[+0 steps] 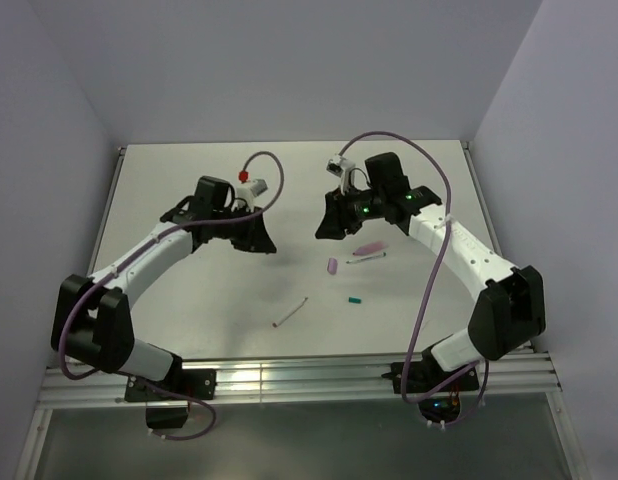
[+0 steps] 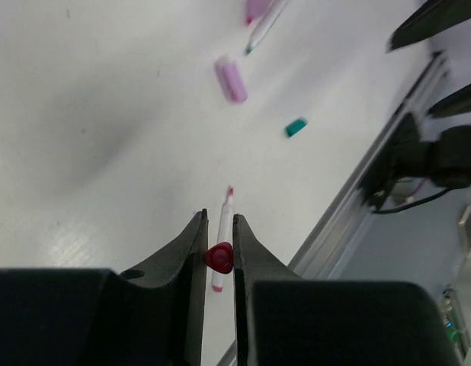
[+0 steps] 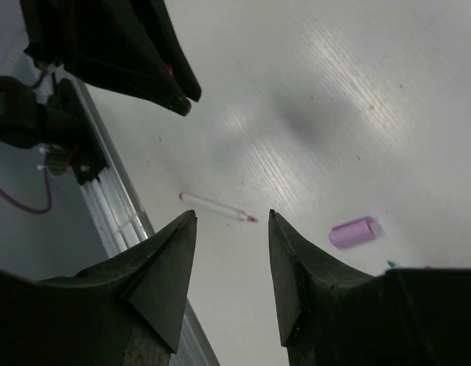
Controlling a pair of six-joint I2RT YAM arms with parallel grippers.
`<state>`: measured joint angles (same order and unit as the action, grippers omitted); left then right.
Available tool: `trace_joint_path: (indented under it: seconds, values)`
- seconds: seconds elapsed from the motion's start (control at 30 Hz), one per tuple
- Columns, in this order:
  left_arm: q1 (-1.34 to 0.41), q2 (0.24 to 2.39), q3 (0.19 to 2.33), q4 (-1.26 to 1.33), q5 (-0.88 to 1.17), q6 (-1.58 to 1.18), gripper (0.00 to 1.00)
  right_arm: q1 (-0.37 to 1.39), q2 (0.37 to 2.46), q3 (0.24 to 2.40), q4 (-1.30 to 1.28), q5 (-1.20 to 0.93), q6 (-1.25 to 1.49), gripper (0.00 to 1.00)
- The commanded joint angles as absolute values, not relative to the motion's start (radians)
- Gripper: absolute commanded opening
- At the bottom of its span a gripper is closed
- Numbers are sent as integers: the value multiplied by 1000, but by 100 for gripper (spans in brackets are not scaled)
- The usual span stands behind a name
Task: Insert the pens into the pen caps
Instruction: Pick up the pen from the center of the board.
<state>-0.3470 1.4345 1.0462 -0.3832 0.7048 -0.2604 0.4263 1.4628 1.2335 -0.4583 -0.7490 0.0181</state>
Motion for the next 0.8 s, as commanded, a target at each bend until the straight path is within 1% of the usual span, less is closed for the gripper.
trace_joint_path:
  seconds: [0.0, 0.03, 0.07, 0.1, 0.13, 0.17, 0.2, 0.23, 0.27, 0.3, 0.37, 0.4, 0.5, 0.6, 0.77]
  values:
    - [-394, 1437, 1078, -528, 458, -144, 0, 423, 1404, 1214, -636, -651, -127, 50]
    - [-376, 1422, 1075, -523, 469, -146, 0, 451, 1390, 1171, -650, -625, -182, 50]
    - [-347, 1414, 1084, -505, 512, -149, 0, 483, 1356, 1146, -661, -544, -222, 52]
    - [-256, 1407, 1092, -497, 619, -172, 0, 574, 1335, 1099, -667, -497, -315, 53]
    - [-197, 1410, 1104, -491, 674, -190, 0, 575, 1319, 1076, -661, -433, -316, 54]
    - [-146, 1419, 1141, -494, 711, -207, 0, 674, 1309, 1060, -651, -389, -387, 55]
    - [-56, 1443, 1163, -517, 747, -213, 0, 716, 1318, 1057, -643, -343, -415, 56]
    - [-20, 1453, 1181, -526, 821, -222, 0, 748, 1333, 1078, -641, -334, -432, 56]
    - [7, 1456, 1201, -526, 840, -235, 0, 800, 1351, 1097, -641, -339, -455, 56]
    - [81, 1451, 1203, -506, 863, -253, 0, 824, 1391, 1113, -640, -325, -468, 55]
    - [141, 1445, 1210, -476, 906, -307, 0, 880, 1434, 1156, -635, -295, -503, 55]
    - [188, 1445, 1222, -472, 908, -313, 0, 938, 1462, 1167, -629, -281, -511, 56]
    - [244, 1459, 1279, -517, 926, -287, 0, 1038, 1577, 1203, -630, -239, -526, 60]
    - [267, 1459, 1292, -525, 946, -281, 0, 1112, 1684, 1238, -611, -169, -528, 61]
    - [270, 1454, 1258, -523, 976, -267, 0, 1131, 1792, 1305, -568, -111, -528, 62]
